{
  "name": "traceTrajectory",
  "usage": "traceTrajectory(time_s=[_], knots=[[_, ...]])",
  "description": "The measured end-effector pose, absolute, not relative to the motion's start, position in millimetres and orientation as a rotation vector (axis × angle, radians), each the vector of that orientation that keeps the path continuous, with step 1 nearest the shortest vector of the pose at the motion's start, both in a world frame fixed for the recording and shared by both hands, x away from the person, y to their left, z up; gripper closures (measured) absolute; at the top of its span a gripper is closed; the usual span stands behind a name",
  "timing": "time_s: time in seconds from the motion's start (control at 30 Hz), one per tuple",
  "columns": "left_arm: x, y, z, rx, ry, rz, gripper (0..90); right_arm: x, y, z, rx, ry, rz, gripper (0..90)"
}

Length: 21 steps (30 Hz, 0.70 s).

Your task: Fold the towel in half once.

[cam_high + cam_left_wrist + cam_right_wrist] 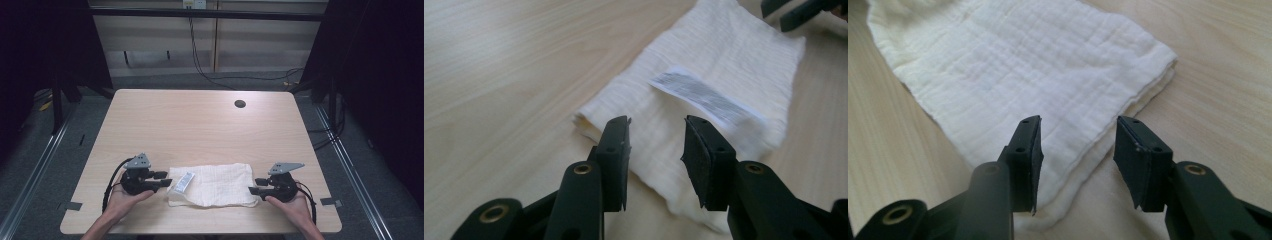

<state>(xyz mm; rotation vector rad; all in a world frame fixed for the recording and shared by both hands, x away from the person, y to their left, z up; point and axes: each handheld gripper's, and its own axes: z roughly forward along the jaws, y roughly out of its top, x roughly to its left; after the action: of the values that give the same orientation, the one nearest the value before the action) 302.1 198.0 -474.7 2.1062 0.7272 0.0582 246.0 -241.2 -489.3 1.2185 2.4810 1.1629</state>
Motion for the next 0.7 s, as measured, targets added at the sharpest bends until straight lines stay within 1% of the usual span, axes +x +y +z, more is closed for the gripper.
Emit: traceTrajectory(time_s=[0.07,0.17,0.3,0.33,0.4,0.5,0.6,0.67,0.7], knots=[[308.9,194.8,-476.7,2.127,0.74,0.07,62.5,249.5,-240.0,-491.3,1.219,2.484,1.151,52.9],[316.5,188.3,-479.6,2.142,0.732,0.053,63.1,252.6,-236.8,-494.8,1.219,2.492,1.125,52.3],[314.7,179.9,-484.5,2.189,0.696,0.039,64.2,251.6,-231.0,-497.1,1.195,2.497,1.077,52.9],[313.8,178.5,-484.8,2.198,0.688,0.034,64.4,250.9,-229.8,-497.1,1.182,2.493,1.064,56.4],[313.2,175.7,-485.9,2.195,0.679,0.023,64.7,248.9,-227.6,-496.1,1.134,2.494,1.01,66.5],[312.8,170.4,-488.8,2.225,0.668,0.021,64.7,249.1,-228.6,-495.9,1.145,2.499,1.018,78.2],[313.4,164.4,-491.3,2.236,0.666,0.026,63.4,249.1,-230.9,-495.2,1.154,2.502,1.015,83.4],[313.3,158.1,-492.9,2.249,0.656,0.035,61.8,249.3,-234.4,-494.5,1.16,2.497,0.997,84.4],[313.4,155.1,-493.9,2.256,0.647,0.019,61.7,249.6,-236.9,-494.4,1.168,2.492,0.995,84.7]])
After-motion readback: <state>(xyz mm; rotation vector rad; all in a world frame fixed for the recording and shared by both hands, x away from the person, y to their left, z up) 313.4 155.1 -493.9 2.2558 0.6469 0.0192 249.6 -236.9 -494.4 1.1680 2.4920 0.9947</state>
